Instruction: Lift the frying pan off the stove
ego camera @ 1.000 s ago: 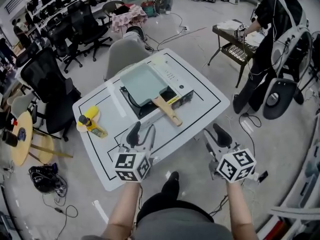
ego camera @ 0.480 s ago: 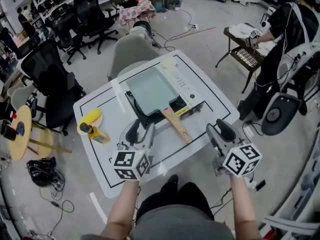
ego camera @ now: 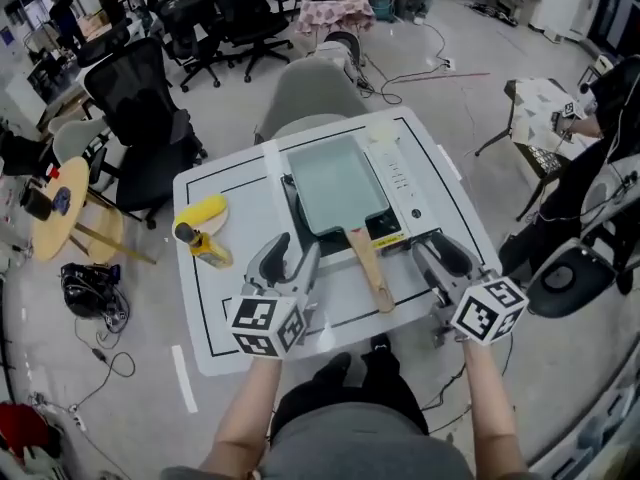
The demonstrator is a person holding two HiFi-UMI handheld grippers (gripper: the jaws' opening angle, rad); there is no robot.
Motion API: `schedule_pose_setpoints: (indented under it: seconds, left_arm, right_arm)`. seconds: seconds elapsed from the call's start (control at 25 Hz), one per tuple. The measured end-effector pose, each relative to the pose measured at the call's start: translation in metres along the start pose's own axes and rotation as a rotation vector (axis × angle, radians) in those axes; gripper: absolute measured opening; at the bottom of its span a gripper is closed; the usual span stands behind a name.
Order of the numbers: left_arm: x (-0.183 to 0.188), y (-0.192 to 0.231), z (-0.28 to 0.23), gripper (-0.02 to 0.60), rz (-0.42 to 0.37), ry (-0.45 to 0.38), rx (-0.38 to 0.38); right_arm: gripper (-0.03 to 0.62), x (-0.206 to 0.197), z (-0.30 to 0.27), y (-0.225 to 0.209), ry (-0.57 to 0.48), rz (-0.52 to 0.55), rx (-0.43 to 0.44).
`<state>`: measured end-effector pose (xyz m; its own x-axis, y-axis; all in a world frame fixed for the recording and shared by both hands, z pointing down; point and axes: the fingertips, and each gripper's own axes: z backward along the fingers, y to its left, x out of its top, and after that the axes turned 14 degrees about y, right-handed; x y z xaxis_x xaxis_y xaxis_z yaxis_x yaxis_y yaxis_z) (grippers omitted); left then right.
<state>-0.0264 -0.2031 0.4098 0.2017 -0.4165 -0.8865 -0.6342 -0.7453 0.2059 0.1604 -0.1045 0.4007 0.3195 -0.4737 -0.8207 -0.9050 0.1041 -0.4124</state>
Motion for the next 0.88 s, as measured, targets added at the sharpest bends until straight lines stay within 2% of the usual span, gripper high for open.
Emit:
schedule_pose_setpoints:
  seconds: [0.52, 0.88]
  left_arm:
    - [-0.002, 0.007, 0.008, 0.198, 0.134, -0.042, 0.233]
    - [-0.011, 0.005, 0.024, 0.198, 0.188, -0.052, 0.354]
  right_arm:
    - [0.190, 0.016, -0.066, 0.013, 0.195, -0.013, 0.388]
    - [0.192, 0.012, -0.088, 0.028, 0.307, -0.096, 0.567]
